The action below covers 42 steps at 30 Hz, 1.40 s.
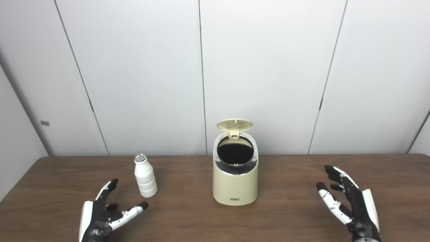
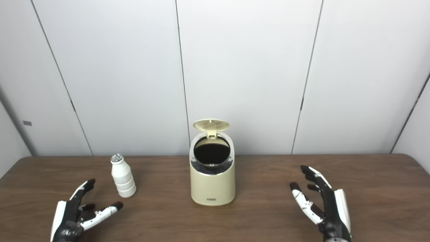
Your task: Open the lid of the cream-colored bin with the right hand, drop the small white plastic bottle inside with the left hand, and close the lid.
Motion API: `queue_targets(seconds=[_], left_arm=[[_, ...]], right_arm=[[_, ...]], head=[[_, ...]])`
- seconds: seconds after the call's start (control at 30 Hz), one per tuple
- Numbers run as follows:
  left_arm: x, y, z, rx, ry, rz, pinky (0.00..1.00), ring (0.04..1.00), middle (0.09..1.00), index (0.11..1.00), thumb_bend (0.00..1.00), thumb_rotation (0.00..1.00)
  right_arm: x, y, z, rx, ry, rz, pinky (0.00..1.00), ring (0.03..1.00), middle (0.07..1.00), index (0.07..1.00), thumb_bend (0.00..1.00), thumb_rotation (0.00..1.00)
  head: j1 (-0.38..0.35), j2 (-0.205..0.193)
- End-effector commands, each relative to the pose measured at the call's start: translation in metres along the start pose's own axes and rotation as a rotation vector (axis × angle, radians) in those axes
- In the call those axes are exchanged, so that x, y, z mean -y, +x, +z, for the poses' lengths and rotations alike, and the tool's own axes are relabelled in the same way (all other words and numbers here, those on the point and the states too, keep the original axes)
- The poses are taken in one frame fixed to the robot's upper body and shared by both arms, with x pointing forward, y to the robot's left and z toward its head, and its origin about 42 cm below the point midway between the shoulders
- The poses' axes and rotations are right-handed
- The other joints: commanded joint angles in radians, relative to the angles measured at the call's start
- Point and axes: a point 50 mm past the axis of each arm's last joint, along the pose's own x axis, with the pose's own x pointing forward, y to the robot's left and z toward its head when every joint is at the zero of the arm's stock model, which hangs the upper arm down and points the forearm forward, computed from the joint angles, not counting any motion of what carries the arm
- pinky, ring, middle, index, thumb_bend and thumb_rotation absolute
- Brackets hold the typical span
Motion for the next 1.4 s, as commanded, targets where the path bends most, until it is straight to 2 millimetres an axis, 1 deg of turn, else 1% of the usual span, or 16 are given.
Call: queue_targets(seconds=[0.0, 0.17, 0.27, 0.4, 0.5, 0.6, 0.83, 0.97, 1.0, 1.07, 1.1, 1.17, 1.2, 1.23, 1.3, 1.37], left_arm=[[0.001, 0.016, 0.013, 0.042, 0.009, 0.012, 1.00, 1.000, 0.898, 0.884, 0.99, 0.27], [0.013, 0.031, 0.023, 0.055, 0.037, 0.023, 1.00, 1.000, 0.895, 0.886, 1.00, 0.29], [0.020, 0.040, 0.031, 0.054, 0.050, 0.021, 1.00, 1.000, 0.919, 0.892, 1.00, 0.30], [0.029, 0.048, 0.037, 0.095, 0.056, -0.018, 1.00, 1.000, 0.897, 0.887, 1.00, 0.33], [0.035, 0.050, 0.041, 0.103, 0.069, -0.046, 1.00, 0.984, 0.886, 0.883, 1.00, 0.37], [0.040, 0.049, 0.046, 0.105, 0.060, -0.064, 1.00, 0.958, 0.893, 0.875, 1.00, 0.38], [0.048, 0.047, 0.053, 0.119, 0.051, -0.126, 1.00, 0.931, 0.897, 0.879, 1.00, 0.38], [0.051, 0.047, 0.056, 0.127, 0.049, -0.100, 1.00, 0.910, 0.875, 0.868, 1.00, 0.35], [0.051, 0.048, 0.057, 0.131, 0.036, -0.056, 1.00, 0.884, 0.843, 0.836, 1.00, 0.31], [0.053, 0.049, 0.057, 0.137, -0.010, 0.050, 1.00, 0.787, 0.731, 0.743, 0.93, 0.14], [0.053, 0.051, 0.056, 0.138, -0.028, 0.097, 0.97, 0.722, 0.652, 0.676, 0.87, 0.06], [0.054, 0.055, 0.055, 0.144, -0.049, 0.156, 0.92, 0.659, 0.578, 0.619, 0.81, 0.01], [0.053, 0.059, 0.053, 0.152, -0.047, 0.186, 0.77, 0.598, 0.509, 0.565, 0.64, 0.01], [0.052, 0.063, 0.052, 0.155, -0.047, 0.208, 0.64, 0.541, 0.486, 0.536, 0.58, 0.00], [0.050, 0.070, 0.049, 0.160, -0.041, 0.241, 0.47, 0.460, 0.474, 0.499, 0.54, 0.00], [0.049, 0.073, 0.045, 0.164, -0.049, 0.255, 0.42, 0.433, 0.476, 0.488, 0.53, 0.00]], right_arm=[[0.005, 0.012, 0.020, 0.109, 0.035, -0.022, 0.74, 0.819, 0.817, 0.807, 0.21, 0.61], [0.004, 0.013, 0.024, 0.118, 0.025, -0.030, 0.74, 0.814, 0.815, 0.804, 0.21, 0.63], [0.003, 0.015, 0.024, 0.113, 0.024, -0.032, 0.74, 0.818, 0.818, 0.808, 0.22, 0.63], [0.002, 0.015, 0.024, 0.101, 0.029, -0.032, 0.75, 0.817, 0.819, 0.810, 0.22, 0.62], [0.002, 0.015, 0.024, 0.091, 0.046, -0.036, 0.74, 0.817, 0.818, 0.811, 0.22, 0.60], [0.003, 0.015, 0.023, 0.087, 0.049, -0.037, 0.74, 0.816, 0.818, 0.811, 0.21, 0.58], [0.003, 0.014, 0.021, 0.077, 0.046, -0.042, 0.74, 0.816, 0.816, 0.804, 0.21, 0.58], [0.003, 0.013, 0.021, 0.072, 0.049, -0.037, 0.75, 0.822, 0.825, 0.809, 0.22, 0.61], [0.003, 0.013, 0.021, 0.072, 0.047, -0.038, 0.75, 0.820, 0.824, 0.809, 0.22, 0.62], [0.002, 0.012, 0.021, 0.069, 0.056, -0.038, 0.74, 0.817, 0.822, 0.809, 0.22, 0.62], [0.002, 0.011, 0.021, 0.065, 0.065, -0.038, 0.75, 0.820, 0.823, 0.809, 0.22, 0.62], [0.002, 0.011, 0.021, 0.058, 0.071, -0.038, 0.75, 0.823, 0.825, 0.812, 0.22, 0.61], [0.002, 0.010, 0.021, 0.055, 0.074, -0.037, 0.75, 0.823, 0.826, 0.813, 0.22, 0.61], [0.002, 0.009, 0.021, 0.054, 0.076, -0.037, 0.76, 0.825, 0.828, 0.817, 0.21, 0.61], [0.002, 0.008, 0.021, 0.050, 0.086, -0.041, 0.76, 0.826, 0.830, 0.818, 0.21, 0.58], [0.002, 0.007, 0.022, 0.045, 0.096, -0.044, 0.76, 0.825, 0.830, 0.817, 0.21, 0.57]], head=[[0.000, 0.000], [0.004, 0.001], [0.005, 0.001], [0.005, 0.001], [0.004, 0.001], [0.004, 0.001], [-0.001, 0.001], [0.000, 0.000], [0.000, 0.000], [0.000, 0.000], [0.000, 0.000], [0.000, 0.000], [0.000, 0.000], [0.000, 0.000], [0.000, 0.000], [0.000, 0.000]])
